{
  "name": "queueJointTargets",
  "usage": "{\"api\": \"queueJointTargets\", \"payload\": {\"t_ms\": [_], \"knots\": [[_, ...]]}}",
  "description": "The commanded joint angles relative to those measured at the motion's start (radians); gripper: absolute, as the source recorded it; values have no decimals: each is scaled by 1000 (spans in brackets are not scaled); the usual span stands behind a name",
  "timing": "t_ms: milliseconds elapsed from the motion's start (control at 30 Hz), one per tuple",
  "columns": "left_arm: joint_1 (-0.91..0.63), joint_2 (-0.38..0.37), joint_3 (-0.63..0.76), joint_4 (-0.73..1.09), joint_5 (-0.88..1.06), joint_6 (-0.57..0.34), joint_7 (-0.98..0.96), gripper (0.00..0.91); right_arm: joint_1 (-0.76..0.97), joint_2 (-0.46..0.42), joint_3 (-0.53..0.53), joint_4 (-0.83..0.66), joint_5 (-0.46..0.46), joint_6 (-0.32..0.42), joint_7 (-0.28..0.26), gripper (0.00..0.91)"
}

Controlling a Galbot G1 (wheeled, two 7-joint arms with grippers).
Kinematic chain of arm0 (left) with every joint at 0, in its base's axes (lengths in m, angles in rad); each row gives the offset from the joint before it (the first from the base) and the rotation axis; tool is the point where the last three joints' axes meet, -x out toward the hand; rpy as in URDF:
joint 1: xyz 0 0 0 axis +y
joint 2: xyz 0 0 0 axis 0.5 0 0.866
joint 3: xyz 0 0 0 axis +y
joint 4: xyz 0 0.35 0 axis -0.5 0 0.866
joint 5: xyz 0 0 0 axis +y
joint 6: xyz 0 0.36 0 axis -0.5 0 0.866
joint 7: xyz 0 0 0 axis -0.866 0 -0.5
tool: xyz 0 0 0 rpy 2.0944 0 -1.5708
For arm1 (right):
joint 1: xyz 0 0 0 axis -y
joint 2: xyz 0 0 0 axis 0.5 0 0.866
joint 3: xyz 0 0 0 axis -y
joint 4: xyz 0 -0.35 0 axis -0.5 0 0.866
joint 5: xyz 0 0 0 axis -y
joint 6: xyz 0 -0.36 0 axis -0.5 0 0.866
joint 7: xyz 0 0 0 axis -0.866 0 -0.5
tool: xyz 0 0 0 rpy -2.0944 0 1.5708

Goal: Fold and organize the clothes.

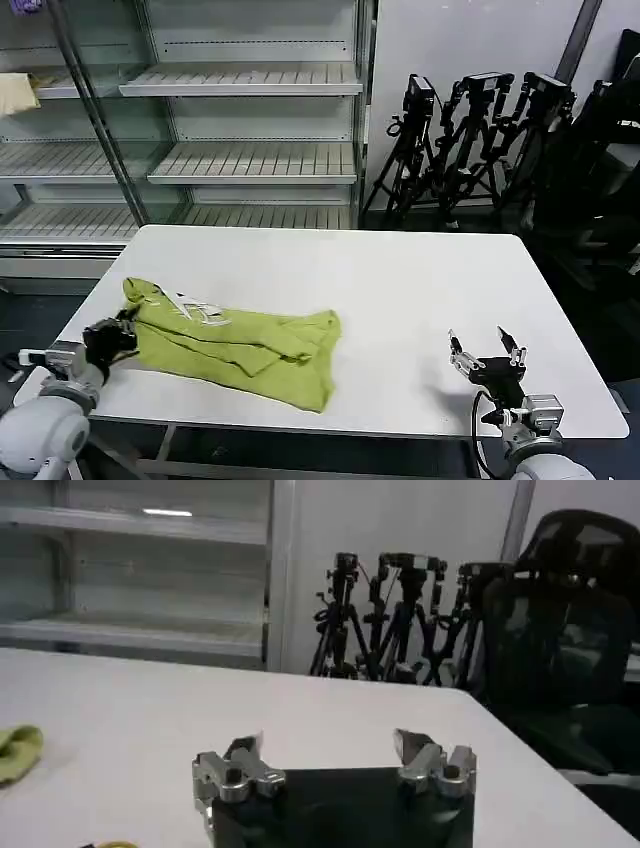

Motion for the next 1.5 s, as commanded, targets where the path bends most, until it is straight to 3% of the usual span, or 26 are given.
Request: {"api": "queueJointTargets", "payload": {"t_ms": [33, 200, 500, 1267, 1300, 1333, 1500], "knots": [[41, -53, 131, -201, 155, 11, 74, 10, -14, -6, 16, 20, -3, -3, 2, 907], [44, -126, 373, -257, 292, -6, 59, 10, -32, -12, 48, 47, -1, -5, 0, 907], [2, -166, 570, -227, 405, -29, 62, 20, -75, -16, 125, 147, 40, 2, -20, 907], [-179, -181, 610, -106, 323, -10, 90, 20, -71, -21, 135, 176, 46, -10, -25, 907], [-178, -177, 614, -113, 321, 3, 101, 615, -71, -21, 135, 176, 46, -10, -25, 907], [-177, -176, 616, -116, 316, 5, 105, 907, -71, -21, 135, 176, 47, -10, -26, 907], [-181, -183, 623, -140, 251, -29, 104, 907, -67, -18, 135, 170, 46, -9, -27, 907]]}}
